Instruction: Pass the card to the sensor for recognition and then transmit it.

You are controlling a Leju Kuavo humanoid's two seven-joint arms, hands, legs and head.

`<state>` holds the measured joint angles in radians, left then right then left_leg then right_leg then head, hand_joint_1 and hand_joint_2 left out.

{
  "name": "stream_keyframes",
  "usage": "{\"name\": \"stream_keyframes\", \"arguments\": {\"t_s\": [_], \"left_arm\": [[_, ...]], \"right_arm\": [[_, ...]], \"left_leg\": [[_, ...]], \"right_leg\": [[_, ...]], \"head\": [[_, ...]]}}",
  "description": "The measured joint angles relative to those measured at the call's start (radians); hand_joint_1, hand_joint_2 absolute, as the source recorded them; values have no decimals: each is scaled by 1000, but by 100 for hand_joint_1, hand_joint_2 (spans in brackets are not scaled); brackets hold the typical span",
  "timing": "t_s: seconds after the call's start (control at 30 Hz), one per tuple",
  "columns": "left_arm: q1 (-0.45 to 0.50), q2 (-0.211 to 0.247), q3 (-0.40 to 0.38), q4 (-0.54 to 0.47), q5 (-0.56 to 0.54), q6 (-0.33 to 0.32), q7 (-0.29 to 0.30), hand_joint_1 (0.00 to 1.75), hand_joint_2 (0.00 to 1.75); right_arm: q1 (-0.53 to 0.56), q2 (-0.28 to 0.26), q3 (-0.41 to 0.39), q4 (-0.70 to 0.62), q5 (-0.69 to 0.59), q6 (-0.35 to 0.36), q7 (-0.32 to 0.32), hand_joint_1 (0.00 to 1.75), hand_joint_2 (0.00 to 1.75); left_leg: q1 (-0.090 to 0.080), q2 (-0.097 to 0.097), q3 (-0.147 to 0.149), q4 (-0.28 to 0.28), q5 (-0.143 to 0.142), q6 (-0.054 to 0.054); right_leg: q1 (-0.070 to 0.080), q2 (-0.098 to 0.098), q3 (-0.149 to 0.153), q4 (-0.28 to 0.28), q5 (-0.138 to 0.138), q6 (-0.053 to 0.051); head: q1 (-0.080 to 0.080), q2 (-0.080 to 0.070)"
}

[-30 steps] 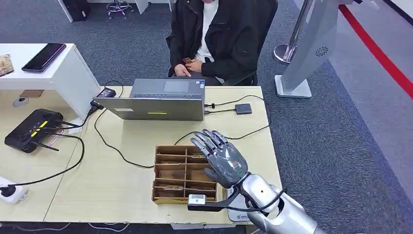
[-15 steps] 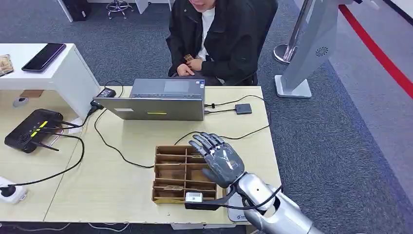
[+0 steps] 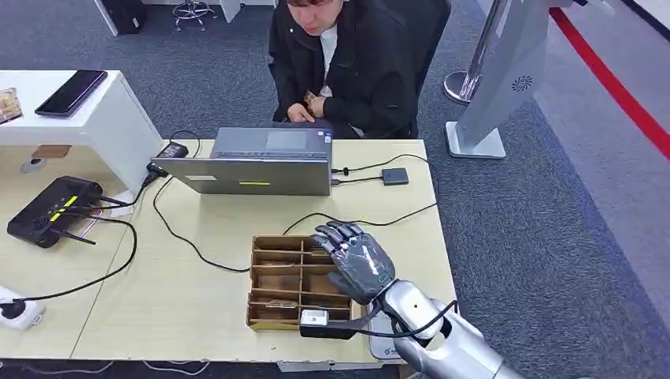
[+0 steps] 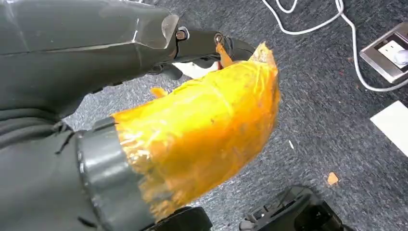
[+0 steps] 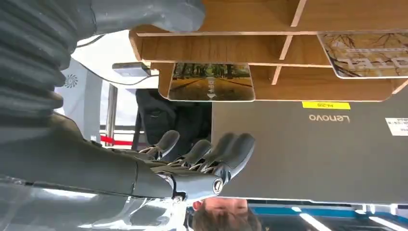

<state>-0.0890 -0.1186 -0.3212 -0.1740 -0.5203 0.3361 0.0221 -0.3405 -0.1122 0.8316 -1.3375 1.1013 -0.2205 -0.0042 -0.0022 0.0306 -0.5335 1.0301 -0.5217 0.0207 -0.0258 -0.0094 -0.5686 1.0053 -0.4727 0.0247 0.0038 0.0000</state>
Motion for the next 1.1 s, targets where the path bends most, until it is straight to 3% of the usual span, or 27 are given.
{"name": "stream_keyframes", "arguments": {"t_s": [0.5, 0.63, 0.8, 0.83, 1.1], "left_arm": [[0, 1, 0, 0, 0, 0, 0, 0, 0], [0, 1, 1, 0, 0, 0, 0, 0, 0], [0, 1, 6, 0, 0, 0, -1, 0, 0], [0, 1, 7, 0, 0, 0, -1, 0, 0], [0, 1, 7, 0, -2, 0, -1, 0, 0]], "right_arm": [[-4, 0, 0, 0, -7, 0, -6, 58, 175], [-4, 0, 0, 0, -9, 0, -6, 77, 175], [-7, 0, 0, 1, -10, 0, -6, 84, 175], [-7, 0, 0, 1, -10, 0, -6, 101, 175], [-8, 0, 0, 6, -10, 0, -6, 141, 175]], "left_leg": [[0, 0, 0, 0, 0, 0], [0, 0, 0, 0, 0, 0], [0, 0, 0, 0, 0, 0], [0, 0, 0, 0, 0, 0], [0, 0, 0, 0, 0, 0]], "right_leg": [[0, 0, 0, 0, 0, 0], [0, 0, 0, 0, 0, 0], [0, 0, 0, 0, 0, 0], [0, 0, 0, 0, 0, 0], [0, 0, 0, 0, 0, 0]], "head": [[0, 0], [0, 0], [0, 0], [0, 0], [0, 0]]}}
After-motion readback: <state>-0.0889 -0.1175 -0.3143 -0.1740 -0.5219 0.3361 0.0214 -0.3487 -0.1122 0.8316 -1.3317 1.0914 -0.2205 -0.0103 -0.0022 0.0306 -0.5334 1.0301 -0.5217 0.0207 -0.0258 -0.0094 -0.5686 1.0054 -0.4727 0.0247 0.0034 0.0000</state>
